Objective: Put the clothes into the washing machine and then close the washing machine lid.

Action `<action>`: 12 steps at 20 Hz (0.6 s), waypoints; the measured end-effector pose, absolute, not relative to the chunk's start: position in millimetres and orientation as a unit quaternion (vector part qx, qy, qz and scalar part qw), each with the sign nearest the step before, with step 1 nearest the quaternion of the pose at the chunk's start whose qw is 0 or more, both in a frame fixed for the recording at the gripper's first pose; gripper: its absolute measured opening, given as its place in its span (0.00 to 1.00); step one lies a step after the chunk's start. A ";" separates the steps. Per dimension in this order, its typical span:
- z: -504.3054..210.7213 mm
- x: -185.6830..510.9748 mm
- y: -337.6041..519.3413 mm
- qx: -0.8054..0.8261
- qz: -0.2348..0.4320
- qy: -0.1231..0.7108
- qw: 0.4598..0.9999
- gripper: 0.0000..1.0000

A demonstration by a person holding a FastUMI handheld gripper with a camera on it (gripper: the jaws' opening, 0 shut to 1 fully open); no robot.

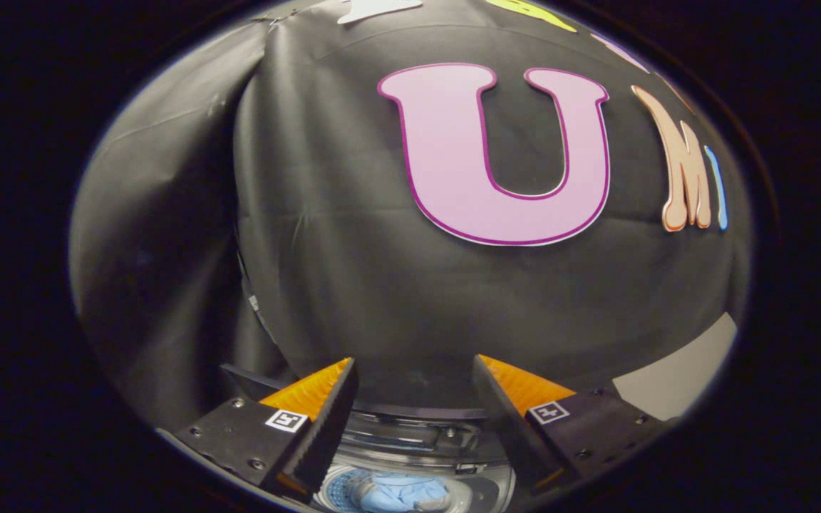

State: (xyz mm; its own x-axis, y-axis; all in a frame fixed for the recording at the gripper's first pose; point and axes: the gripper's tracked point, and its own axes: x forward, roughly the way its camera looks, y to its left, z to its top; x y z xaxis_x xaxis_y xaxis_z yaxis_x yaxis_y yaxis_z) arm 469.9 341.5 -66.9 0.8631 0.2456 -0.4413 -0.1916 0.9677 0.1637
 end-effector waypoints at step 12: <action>-92.6 458.8 344.2 0.068 0.119 0.246 0.959 0.98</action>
